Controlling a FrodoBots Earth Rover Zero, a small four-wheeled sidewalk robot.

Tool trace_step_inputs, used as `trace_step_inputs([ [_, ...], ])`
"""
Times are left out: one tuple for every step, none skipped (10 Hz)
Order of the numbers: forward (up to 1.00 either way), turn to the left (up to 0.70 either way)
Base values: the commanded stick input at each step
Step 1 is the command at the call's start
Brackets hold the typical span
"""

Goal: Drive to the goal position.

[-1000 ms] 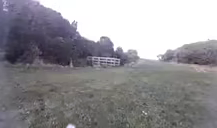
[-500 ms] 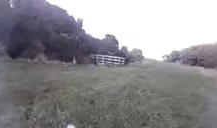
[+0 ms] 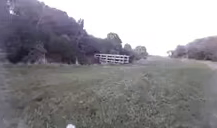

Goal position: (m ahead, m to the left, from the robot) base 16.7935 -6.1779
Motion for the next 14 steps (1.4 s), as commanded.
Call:
trace_step_inputs([
  [0.7, -0.33],
  [0.7, -0.33],
  [0.7, -0.33],
  [0.7, -0.33],
  [0.7, -0.33],
  [0.7, -0.33],
  [0.7, -0.33],
  [0.7, -0.21],
  [0.7, 0.0],
  [0.7, 0.0],
  [0.7, 0.0],
  [0.7, 0.0],
  [0.7, 0.0],
  [0.7, 0.0],
])
